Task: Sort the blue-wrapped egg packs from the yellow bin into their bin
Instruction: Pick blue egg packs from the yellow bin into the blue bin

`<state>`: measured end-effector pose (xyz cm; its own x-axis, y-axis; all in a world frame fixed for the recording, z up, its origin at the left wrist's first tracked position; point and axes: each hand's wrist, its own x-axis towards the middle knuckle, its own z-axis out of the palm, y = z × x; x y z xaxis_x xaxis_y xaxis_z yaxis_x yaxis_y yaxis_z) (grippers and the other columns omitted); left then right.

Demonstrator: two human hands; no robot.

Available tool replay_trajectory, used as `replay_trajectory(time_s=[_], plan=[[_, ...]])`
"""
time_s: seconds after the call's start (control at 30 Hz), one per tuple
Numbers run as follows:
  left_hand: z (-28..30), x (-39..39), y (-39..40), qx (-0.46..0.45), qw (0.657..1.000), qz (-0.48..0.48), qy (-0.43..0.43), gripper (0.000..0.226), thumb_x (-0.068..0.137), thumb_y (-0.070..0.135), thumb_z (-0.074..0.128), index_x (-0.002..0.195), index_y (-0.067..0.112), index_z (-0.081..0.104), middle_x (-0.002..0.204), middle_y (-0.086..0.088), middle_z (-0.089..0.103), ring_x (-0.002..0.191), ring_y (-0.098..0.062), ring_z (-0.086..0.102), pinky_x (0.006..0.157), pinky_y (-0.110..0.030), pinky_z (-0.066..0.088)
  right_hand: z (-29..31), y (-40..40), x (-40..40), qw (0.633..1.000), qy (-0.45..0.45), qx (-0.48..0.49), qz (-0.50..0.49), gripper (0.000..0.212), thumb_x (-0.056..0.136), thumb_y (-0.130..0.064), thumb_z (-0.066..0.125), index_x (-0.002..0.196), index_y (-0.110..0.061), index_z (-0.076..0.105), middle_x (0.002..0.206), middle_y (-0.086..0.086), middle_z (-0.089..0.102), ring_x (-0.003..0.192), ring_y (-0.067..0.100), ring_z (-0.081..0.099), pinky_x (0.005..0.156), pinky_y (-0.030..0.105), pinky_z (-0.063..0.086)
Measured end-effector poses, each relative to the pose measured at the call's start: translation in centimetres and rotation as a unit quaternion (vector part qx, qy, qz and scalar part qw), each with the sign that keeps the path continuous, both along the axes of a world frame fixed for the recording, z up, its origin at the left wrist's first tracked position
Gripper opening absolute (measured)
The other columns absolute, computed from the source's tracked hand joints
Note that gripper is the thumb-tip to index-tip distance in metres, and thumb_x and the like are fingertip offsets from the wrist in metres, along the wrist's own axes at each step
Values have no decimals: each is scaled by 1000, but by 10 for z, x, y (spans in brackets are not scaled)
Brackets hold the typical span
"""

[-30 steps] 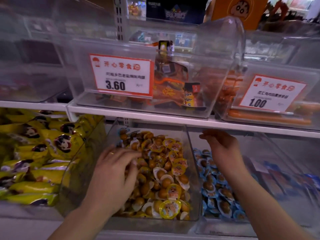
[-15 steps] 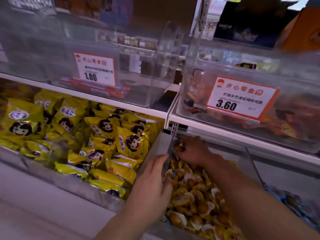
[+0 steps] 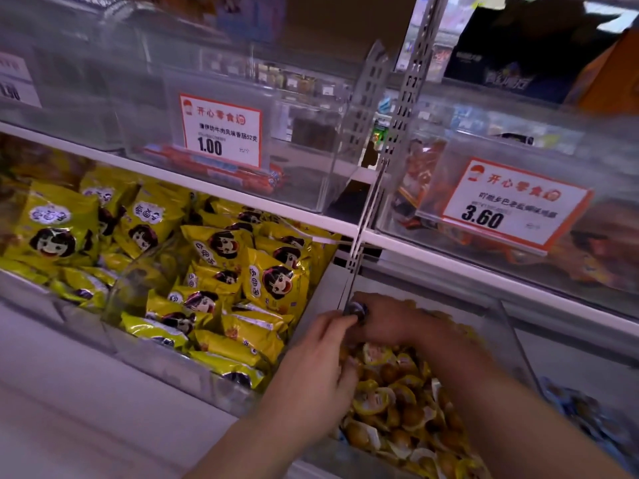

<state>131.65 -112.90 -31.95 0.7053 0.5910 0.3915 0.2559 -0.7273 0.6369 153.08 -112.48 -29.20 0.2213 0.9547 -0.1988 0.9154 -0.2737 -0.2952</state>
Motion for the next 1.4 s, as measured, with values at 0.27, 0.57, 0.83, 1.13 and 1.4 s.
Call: replay_trajectory(time_s=[0.27,0.57,0.83,1.13,1.4], plan=[[11,3,-9,69,994,50,-66,40,88,21,53,127,29,58,136,16,45,121,-5,46,104,-24,39,27,-82,-20,974,174,143,23,15,77,-20,76,85,-32,73,83,-11,74,78,0,69,67,14,49],[-5,27,-49,64,993,-56,83,54,93,58,32,145,42,27,148,18,31,131,-11,41,103,-33,43,16,-154,-5,942,209,206,-165,34,89,-1,65,85,-34,74,85,-14,75,81,0,66,70,11,46],[-8,48,-35,53,988,-49,133,49,86,55,57,133,44,48,130,17,54,118,-13,53,97,-31,45,-2,-158,-3,918,170,293,-207,21,98,-19,58,108,-34,67,104,-18,68,99,-3,62,79,9,45],[1,54,-27,33,988,-111,98,30,76,42,67,102,31,59,111,14,55,108,-8,52,86,-20,41,-4,-148,-1,944,108,237,-204,25,94,-23,58,114,-36,63,108,-9,69,99,10,66,80,20,51],[-1,47,-26,30,993,-75,88,23,79,30,75,99,28,64,103,16,56,96,0,50,74,-6,36,-9,-141,-8,984,-22,121,-125,43,97,-48,54,140,-41,48,138,-5,58,124,20,55,96,30,47]])
